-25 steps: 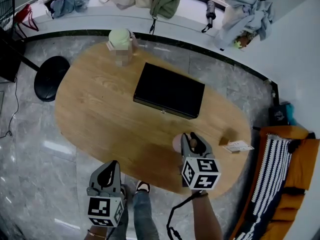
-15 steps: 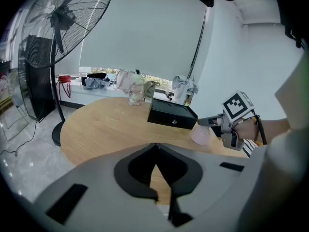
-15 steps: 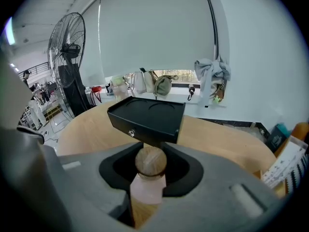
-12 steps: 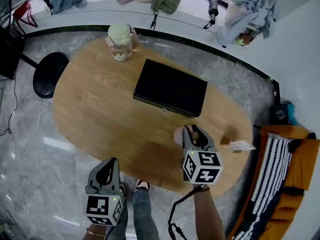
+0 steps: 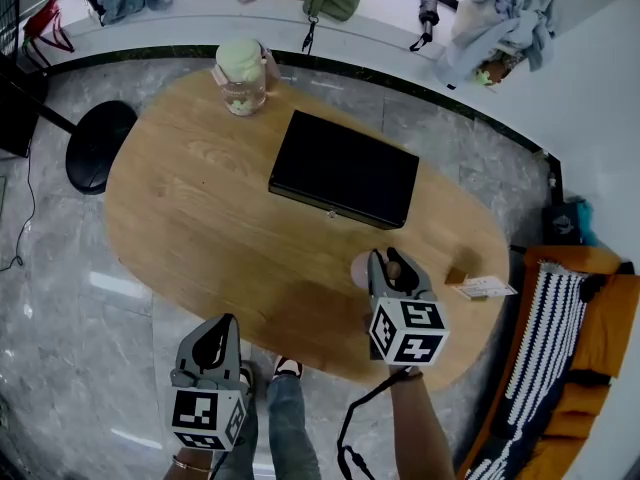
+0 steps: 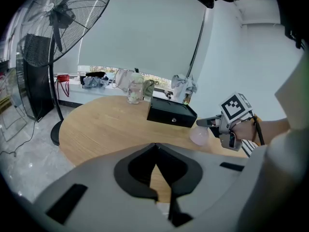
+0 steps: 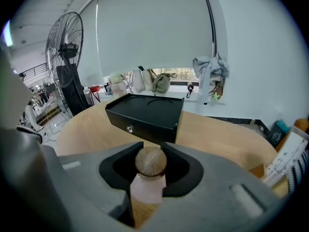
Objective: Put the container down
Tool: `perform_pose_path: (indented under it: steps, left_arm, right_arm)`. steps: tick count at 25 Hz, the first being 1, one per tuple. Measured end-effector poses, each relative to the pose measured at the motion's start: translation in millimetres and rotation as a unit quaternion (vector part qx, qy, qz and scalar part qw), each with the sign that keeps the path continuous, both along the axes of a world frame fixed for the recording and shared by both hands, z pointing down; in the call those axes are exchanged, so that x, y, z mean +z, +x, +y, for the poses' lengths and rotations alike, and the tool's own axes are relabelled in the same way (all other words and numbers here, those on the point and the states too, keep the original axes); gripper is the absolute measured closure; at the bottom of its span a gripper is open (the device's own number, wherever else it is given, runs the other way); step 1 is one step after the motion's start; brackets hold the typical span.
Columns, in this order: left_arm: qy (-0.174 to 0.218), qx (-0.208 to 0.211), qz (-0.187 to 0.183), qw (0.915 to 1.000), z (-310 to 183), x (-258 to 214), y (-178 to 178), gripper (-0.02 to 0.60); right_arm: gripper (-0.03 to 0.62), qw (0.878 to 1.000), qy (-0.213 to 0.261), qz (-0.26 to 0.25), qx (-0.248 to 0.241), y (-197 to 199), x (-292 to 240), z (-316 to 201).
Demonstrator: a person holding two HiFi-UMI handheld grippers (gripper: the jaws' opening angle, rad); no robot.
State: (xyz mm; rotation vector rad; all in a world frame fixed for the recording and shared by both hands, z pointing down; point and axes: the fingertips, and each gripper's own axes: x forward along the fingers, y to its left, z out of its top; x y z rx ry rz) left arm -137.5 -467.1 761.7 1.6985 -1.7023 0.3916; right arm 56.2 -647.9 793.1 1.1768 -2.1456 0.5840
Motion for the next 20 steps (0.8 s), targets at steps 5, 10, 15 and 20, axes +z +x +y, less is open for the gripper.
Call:
perform_pose_path:
  steps: [5,10,15,20]
  left_arm:
    - [-0.001,0.001,0.001,1.0000,-0.1,1.0,0.4,0.584]
    - [0.002,0.003,0.002,1.0000,-1.5,0.6,2.4,0.584]
    - [0.004,0.007,0.005,1.0000,-1.8,1.0,6.8,0.584]
    - [0.003,0.005,0.008,1.0000,0.2,2.0,8.2,0.584]
  right_arm:
    - [0.479,1.000,0.001,-0.004,0.007,1.1,-0.1,-0.5]
    - [0.479,1.000,0.004,-0.002,0.005,-0.1,1.0,1.0]
    - [0.479,1.000,0.007,0.001,0.006,0.8,0.9,2.1]
    - [0.480,1.000,0.010,0.002,0.005,1.1,1.2,3.3]
